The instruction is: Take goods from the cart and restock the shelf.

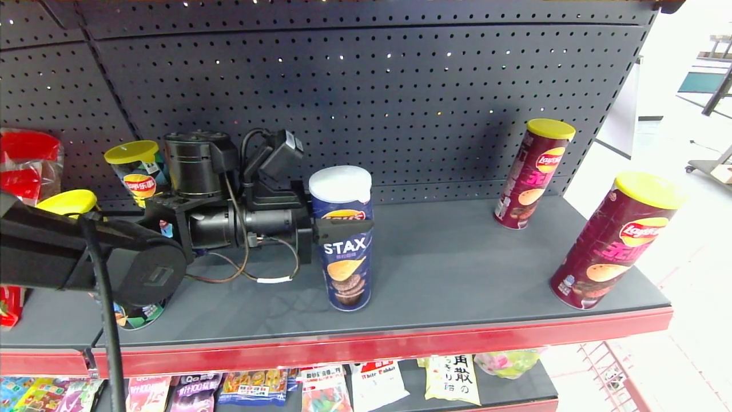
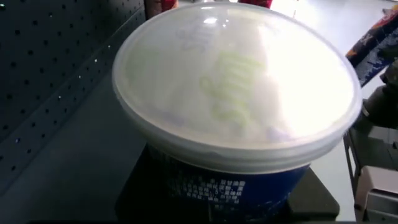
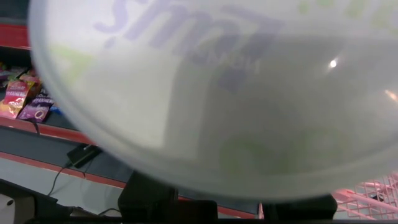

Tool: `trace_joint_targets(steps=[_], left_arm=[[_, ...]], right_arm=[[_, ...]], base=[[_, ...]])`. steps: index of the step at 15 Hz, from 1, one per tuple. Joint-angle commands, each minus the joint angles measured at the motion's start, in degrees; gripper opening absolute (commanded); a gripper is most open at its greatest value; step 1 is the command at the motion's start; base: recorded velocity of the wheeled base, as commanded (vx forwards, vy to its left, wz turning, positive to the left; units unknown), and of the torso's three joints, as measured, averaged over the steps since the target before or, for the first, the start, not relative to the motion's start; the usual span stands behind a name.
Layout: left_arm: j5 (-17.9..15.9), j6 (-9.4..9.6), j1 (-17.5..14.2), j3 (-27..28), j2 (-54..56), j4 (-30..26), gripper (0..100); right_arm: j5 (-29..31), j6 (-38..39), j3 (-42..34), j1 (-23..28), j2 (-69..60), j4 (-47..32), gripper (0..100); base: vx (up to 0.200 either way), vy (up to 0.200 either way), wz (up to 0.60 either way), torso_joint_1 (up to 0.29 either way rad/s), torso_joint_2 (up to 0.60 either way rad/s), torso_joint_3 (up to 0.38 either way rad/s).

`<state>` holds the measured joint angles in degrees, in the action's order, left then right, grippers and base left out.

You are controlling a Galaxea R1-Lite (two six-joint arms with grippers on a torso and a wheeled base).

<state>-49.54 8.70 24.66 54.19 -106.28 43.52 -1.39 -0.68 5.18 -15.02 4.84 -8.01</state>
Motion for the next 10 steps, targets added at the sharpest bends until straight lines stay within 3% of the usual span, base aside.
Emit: trace_joint_targets(steps=[1,4,10], left_arm=[[-0.2,0.52,0.0,-0.4,-0.2,0.0,0],[-3.9,0.96,0.0,-1.7,-0.5,0.9,0],[-3.8,0.96,0.0,-2.7,-2.6,5.0,0]], right_arm=[[0.0,0.0,0.0,0.1,0.1,0.0,0],[0.0,0.0,0.0,0.1,0.1,0.0,0],[0.0,0.0,0.0,-0.1,0.1,0.0,0]], base=[[0.000,0.000,0.00,0.000,0.00,0.000],[0.000,0.000,0.00,0.000,0.00,0.000],[0.000,0.000,0.00,0.000,0.00,0.000]])
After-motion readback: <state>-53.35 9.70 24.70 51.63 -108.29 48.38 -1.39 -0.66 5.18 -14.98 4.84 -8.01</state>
